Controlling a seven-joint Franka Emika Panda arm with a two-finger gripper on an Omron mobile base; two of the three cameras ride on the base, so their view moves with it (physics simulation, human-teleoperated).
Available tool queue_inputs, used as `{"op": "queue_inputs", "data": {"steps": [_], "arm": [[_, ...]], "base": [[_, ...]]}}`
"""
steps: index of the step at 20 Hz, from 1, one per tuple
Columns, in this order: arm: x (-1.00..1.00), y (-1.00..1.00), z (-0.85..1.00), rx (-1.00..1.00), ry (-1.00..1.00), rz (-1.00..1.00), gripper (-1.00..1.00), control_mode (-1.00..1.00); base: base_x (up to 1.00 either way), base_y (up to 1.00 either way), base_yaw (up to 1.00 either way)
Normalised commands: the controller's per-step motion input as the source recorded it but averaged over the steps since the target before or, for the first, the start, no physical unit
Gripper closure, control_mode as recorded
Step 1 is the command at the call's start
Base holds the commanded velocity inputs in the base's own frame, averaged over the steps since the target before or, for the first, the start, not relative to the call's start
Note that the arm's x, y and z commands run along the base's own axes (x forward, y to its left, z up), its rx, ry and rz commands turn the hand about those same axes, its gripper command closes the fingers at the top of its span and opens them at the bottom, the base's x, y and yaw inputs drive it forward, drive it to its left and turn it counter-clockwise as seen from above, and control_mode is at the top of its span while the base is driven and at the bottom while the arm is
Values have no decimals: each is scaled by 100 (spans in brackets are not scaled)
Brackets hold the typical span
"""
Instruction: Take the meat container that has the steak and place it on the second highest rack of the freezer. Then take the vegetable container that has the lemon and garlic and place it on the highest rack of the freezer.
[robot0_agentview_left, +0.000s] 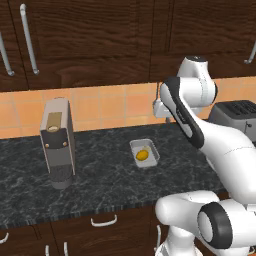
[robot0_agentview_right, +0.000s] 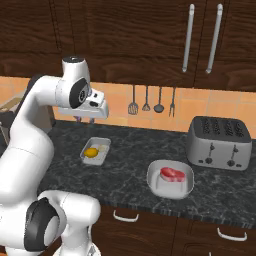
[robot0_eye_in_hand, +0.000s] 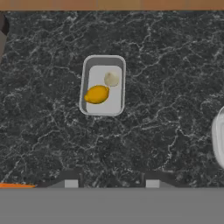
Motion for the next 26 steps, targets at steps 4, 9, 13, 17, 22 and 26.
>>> {"op": "queue_inputs", "data": {"steps": [4,9,13,17,22,26], "arm": [[-6,0,0,0,0,0,-100,-100],[-76,-62,-51,10,-5,-13,-100,-100],[-81,-100,-89,17,0,-36,-100,-100],[-47,-89,-94,25,1,-36,-100,-100],[3,-97,-49,37,25,-22,-100,-100],[20,-100,-49,42,30,-31,-100,-100]], "base": [[0,0,0],[0,0,0],[0,0,0],[0,0,0],[0,0,0],[0,0,0]]}}
